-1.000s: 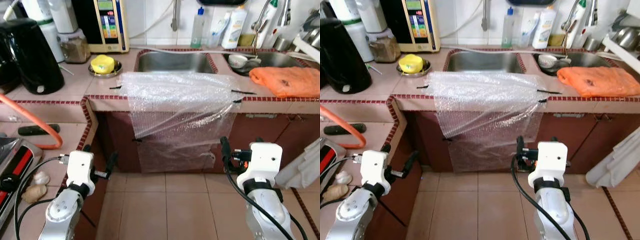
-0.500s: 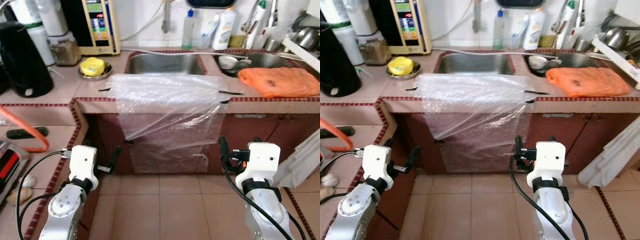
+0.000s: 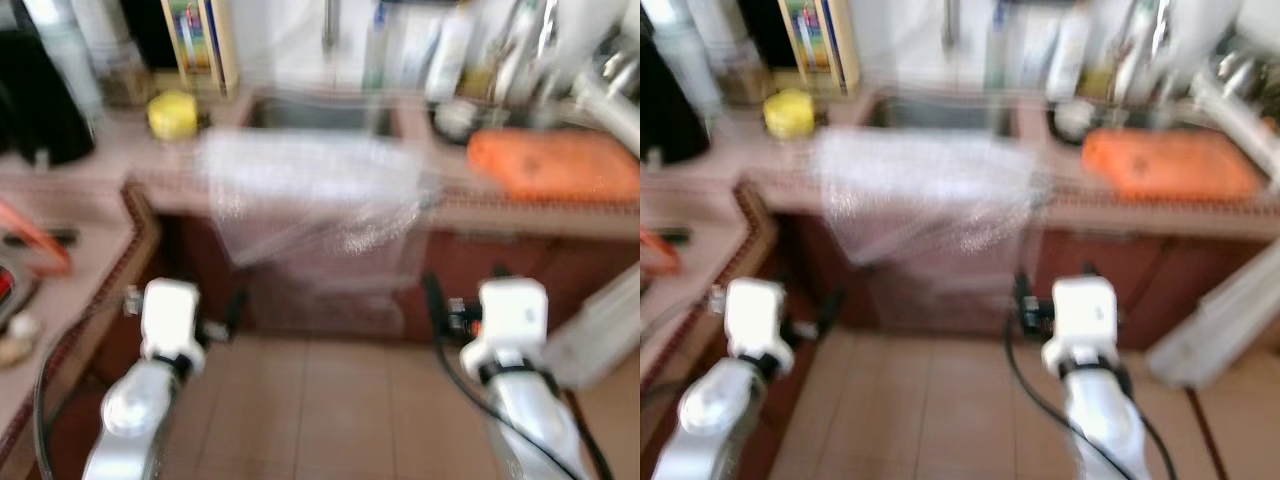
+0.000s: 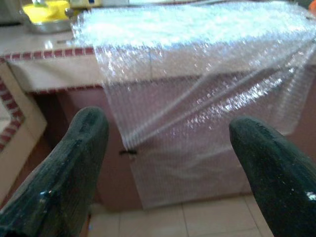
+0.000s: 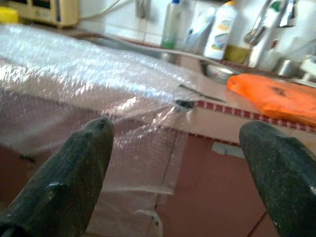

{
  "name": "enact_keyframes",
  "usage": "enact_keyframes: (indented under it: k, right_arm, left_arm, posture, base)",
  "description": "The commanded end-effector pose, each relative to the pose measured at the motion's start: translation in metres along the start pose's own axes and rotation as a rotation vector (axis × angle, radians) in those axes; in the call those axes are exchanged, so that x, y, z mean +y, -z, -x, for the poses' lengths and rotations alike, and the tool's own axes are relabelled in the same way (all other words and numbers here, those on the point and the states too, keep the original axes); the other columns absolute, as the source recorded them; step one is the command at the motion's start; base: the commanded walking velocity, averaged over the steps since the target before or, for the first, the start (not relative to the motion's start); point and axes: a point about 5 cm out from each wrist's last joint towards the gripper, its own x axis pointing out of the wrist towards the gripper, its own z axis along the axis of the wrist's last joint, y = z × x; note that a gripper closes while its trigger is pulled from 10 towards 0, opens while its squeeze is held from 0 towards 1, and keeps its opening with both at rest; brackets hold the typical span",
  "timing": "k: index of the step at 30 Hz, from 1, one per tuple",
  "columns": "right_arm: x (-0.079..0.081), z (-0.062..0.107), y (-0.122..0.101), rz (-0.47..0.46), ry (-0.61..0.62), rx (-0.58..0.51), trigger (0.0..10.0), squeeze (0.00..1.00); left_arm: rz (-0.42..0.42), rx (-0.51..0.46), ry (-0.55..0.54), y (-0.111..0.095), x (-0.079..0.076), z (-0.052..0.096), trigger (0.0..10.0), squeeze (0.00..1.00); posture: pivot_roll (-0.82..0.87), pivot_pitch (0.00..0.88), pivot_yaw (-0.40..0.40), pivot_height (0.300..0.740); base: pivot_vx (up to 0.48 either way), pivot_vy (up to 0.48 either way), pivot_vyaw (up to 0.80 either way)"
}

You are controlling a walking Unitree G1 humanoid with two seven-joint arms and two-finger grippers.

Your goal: Kitchen organization

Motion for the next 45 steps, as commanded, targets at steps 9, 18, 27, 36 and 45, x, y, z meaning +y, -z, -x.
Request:
enact_keyframes:
  k: [9, 18, 27, 36, 45]
  right_arm:
    - [0.007, -0.004, -0.008, -0.076, -0.022, -0.045, 10.0, 0.00]
    - [0.013, -0.007, -0.032, -0.012, -0.065, -0.140, 10.0, 0.00]
    - [0.013, -0.006, -0.028, -0.003, -0.075, -0.132, 10.0, 0.00]
    - [0.009, -0.006, -0.024, 0.012, -0.066, -0.120, 10.0, 0.00]
    - [0.010, -0.005, -0.024, 0.016, -0.070, -0.124, 10.0, 0.00]
  left_arm:
    - [-0.031, -0.043, -0.052, -0.014, 0.007, -0.001, 10.0, 0.00]
    - [-0.002, -0.097, 0.004, -0.030, 0.000, -0.002, 10.0, 0.00]
    - [0.017, -0.107, 0.023, -0.030, -0.002, 0.000, 10.0, 0.00]
    - [0.022, -0.114, 0.038, -0.030, -0.004, -0.004, 10.0, 0.00]
    - [0.029, -0.106, 0.044, -0.026, -0.005, -0.003, 10.0, 0.00]
  posture:
    - [0.01, 0.013, 0.013, 0.740]
    - [0.03, 0.015, 0.000, 0.740]
    - [0.03, 0.009, -0.012, 0.740]
    - [0.02, 0.001, -0.012, 0.740]
    - [0.02, 0.000, -0.014, 0.740]
  base:
    - [0.000, 0.000, 0.53]
    - [0.000, 0.000, 0.00]
    - [0.125, 0.000, 0.00]
    - [0.386, 0.000, 0.00]
    - [0.416, 0.000, 0.00]
